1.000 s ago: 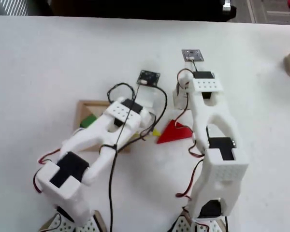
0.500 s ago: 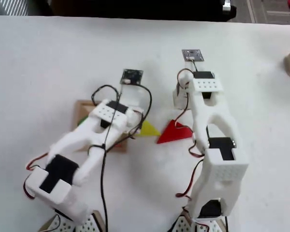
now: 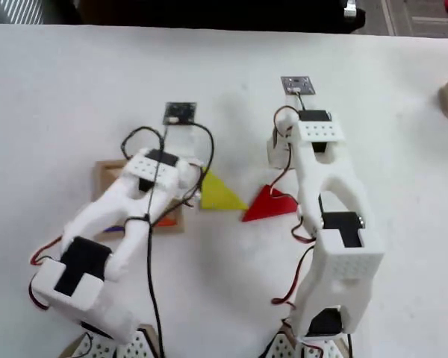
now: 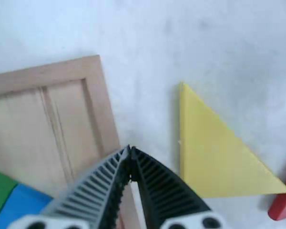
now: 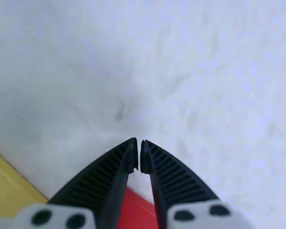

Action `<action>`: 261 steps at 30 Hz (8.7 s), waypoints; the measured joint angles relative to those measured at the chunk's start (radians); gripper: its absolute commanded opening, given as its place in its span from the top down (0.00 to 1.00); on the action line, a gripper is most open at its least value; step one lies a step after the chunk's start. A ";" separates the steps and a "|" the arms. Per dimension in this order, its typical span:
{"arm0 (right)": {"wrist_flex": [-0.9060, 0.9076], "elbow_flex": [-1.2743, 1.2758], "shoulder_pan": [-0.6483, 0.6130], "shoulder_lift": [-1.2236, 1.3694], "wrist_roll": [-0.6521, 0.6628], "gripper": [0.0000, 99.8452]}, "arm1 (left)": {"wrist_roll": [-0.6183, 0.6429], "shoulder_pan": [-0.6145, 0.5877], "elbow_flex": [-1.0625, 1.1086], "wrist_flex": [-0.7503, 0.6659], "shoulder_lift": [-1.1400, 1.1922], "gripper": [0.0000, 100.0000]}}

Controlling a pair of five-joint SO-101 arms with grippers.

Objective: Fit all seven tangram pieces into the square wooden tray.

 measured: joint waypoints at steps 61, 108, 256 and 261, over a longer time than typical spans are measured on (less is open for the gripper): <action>-0.012 0.000 -0.006 0.000 0.025 0.98 | 0.396 0.080 -0.078 0.072 0.075 0.60; -0.012 0.000 -0.005 0.000 0.025 0.98 | 0.196 0.110 -0.169 0.117 0.129 0.99; -0.069 0.463 0.270 -0.244 0.351 0.98 | -0.052 0.253 0.054 0.114 -0.025 0.97; -0.069 0.463 0.270 -0.244 0.351 0.98 | -0.049 0.255 0.054 0.114 -0.025 0.80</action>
